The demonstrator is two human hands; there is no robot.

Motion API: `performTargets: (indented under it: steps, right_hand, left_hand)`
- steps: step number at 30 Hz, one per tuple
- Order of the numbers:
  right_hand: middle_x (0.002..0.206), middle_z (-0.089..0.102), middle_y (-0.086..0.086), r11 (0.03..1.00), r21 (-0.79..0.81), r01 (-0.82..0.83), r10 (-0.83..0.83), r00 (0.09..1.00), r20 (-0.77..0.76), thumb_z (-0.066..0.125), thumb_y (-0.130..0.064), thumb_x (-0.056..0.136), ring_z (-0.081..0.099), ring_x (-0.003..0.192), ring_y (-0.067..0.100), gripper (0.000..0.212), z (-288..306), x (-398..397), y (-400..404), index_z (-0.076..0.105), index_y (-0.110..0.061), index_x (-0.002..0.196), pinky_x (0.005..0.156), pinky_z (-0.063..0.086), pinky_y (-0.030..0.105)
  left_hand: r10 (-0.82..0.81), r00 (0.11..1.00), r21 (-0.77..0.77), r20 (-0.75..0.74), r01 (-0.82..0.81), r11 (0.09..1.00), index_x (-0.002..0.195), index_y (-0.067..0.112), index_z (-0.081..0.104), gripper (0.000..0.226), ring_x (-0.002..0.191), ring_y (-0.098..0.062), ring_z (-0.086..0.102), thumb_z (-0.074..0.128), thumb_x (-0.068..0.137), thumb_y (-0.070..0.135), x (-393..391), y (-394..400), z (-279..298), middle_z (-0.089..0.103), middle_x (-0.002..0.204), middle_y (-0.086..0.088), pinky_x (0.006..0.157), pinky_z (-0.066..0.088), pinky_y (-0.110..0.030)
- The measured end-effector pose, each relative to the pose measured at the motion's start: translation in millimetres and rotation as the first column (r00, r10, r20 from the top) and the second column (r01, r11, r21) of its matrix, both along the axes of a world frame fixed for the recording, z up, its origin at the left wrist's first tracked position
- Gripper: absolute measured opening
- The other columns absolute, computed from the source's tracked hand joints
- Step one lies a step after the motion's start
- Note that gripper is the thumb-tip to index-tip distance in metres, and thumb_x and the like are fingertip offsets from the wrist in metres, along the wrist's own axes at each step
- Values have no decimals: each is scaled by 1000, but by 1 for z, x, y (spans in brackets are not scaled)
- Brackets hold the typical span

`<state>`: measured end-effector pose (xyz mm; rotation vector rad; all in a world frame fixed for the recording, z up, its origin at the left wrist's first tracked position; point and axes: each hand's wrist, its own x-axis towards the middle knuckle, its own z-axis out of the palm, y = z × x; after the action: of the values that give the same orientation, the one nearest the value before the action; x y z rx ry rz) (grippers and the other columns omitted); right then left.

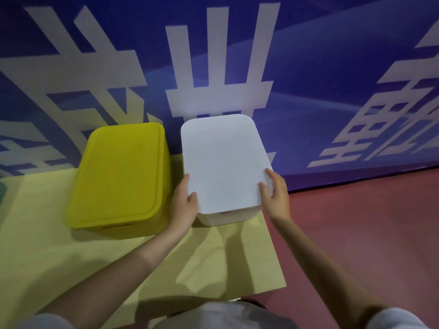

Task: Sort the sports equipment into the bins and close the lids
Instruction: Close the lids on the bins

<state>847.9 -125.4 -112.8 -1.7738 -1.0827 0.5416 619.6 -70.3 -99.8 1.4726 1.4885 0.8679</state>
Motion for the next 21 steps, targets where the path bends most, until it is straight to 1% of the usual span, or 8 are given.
performTargets:
  steps: [3,5,8,11,13,15,17,21]
  right_hand:
    - [142,44,-1,1000,-28,-13,12,1000,-16,54,-21,96,37,134,15,46,2,2,7,44,-17,140,112,33,42]
    - [144,42,-1,996,-84,-39,39,999,0,51,-23,96,37,135,16,50,3,7,9,38,-20,144,112,33,40]
    - [144,44,1,965,-248,-78,117,983,144,41,-26,97,45,128,22,54,12,18,21,28,-26,149,99,40,38]
    - [141,47,6,928,-362,-90,186,953,238,33,-28,98,52,118,30,55,22,30,54,21,-26,151,89,44,41]
    - [142,44,10,911,-399,-108,223,941,255,32,-28,99,51,119,32,54,28,34,81,20,-22,151,90,43,43]
    - [143,42,11,908,-399,-128,246,934,258,34,-27,100,48,122,32,53,33,35,107,22,-19,150,94,41,42]
    - [146,39,10,917,-372,-144,245,939,243,37,-25,100,44,127,31,52,36,38,133,25,-18,150,100,38,41]
    - [152,32,5,929,-306,-208,270,947,176,42,-25,100,38,135,26,51,30,48,175,29,-20,149,108,35,37]
  left_hand:
    - [36,999,-10,-17,-36,999,148,16,30,52,139,-16,32,41,98,6,3,13,0,35,152,1,114,30,-32]
    - [40,999,-7,-32,-40,999,149,15,28,53,138,-17,34,40,98,6,7,22,4,36,152,-1,113,30,-32]
    - [24,998,21,-59,-23,1000,147,16,30,50,133,-16,38,39,99,6,16,42,14,41,145,1,101,31,-23]
    - [14,997,32,-80,-12,999,142,17,37,46,127,-20,45,43,98,8,24,76,21,49,138,-1,93,35,-24]
    - [8,995,35,-101,-4,999,141,16,38,45,126,-23,47,46,97,11,27,102,19,50,138,-3,93,36,-26]
    - [28,989,-4,-148,-29,1000,145,14,33,49,131,-25,43,48,98,16,30,125,18,44,144,-5,97,36,-28]
    - [36,981,-34,-192,-44,998,148,15,28,54,134,-26,38,49,98,22,32,146,16,38,149,-5,104,35,-33]
    - [59,980,-11,-192,-62,998,147,20,32,56,132,-25,40,53,96,28,36,175,11,40,148,-4,104,37,-36]
